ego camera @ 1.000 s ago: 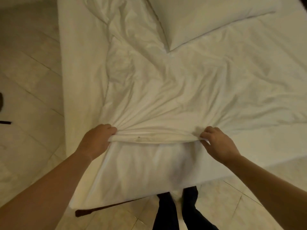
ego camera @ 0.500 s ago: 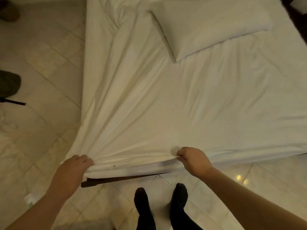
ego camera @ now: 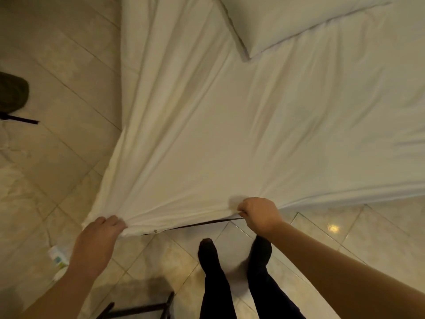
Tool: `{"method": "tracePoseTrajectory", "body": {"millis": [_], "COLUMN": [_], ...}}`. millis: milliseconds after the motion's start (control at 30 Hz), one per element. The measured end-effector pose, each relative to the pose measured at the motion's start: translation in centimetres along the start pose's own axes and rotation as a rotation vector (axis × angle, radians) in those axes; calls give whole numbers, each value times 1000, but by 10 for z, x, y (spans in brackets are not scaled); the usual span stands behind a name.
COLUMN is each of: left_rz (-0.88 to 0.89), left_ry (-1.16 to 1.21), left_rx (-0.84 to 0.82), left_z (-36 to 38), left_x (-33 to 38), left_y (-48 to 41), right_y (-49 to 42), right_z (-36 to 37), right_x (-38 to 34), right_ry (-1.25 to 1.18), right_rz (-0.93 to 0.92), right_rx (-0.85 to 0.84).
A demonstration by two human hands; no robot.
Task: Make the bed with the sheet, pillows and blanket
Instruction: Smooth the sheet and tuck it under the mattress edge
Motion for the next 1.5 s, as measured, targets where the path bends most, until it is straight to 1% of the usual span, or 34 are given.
{"method": "tracePoseTrajectory", "body": {"millis": [200,267,333,367,433,467,533,567,600,633,700,767,800,867,933,1033,1167,1267,1333,1500], "left_rz": [-102,-138,-197,-227,-219,-202,-205,-216,-231,-238,-233,-268,-269,-246,-245,-264,-310,-328,-339,-295], "left_ry": [65,150,236,248,229,223,252,267,278,286,311,331,312,282,310,358,378,387,414,405], "left_rx": [-33,-98,-163,-155,-49,28,137,149,142,122,18,-131,-168,-179,-175,-189,-289,-365,-376,-372], "left_z": [50,65,68,63,45,33,17,15,14,18,33,52,61,71,74,74,67,50,31,-23], "left_x": [-1,1,1,1,5,8,15,18,22,28,39,45,45,41,34,31,31,33,35,42], "left_y": [-14,-19,-24,-27,-34,-40,-56,-66,-76,-86,-100,-104,-101,-92,-84,-82,-90,-96,-98,-97], "right_y": [-21,-25,-30,-30,-29,-29,-32,-35,-40,-45,-54,-59,-59,-51,-39,-24,-26,-28,-27,-16], "right_z": [30,34,31,27,15,7,-8,-13,-16,-15,-6,11,20,32,39,52,45,27,7,-51], "right_x": [3,6,5,3,-4,-7,-13,-15,-17,-17,-15,-15,-16,-20,-24,-22,-16,-14,-18,-38], "right_ry": [37,12,-11,-17,-16,-28,-50,-40,-20,8,21,-21,-36,-65,-93,-25,-77,-115,-172,-235], "right_rz": [94,132,137,132,129,136,136,125,123,140,216,276,287,299,276,192,167,186,214,267], "right_rx": [-30,-27,-64,-91,-114,-72,124,216,264,267,177,47,-10,-74,-99,-93,-120,-180,-211,-172]}}
Point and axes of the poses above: each hand's wrist, its own y-axis away from the middle knuckle, its own z-axis out of the palm, x = y × z, the point moved 4 cm from there along -y, towards the middle knuckle, and after that the axes turned 3 degrees about y, right-handed, at the moved point
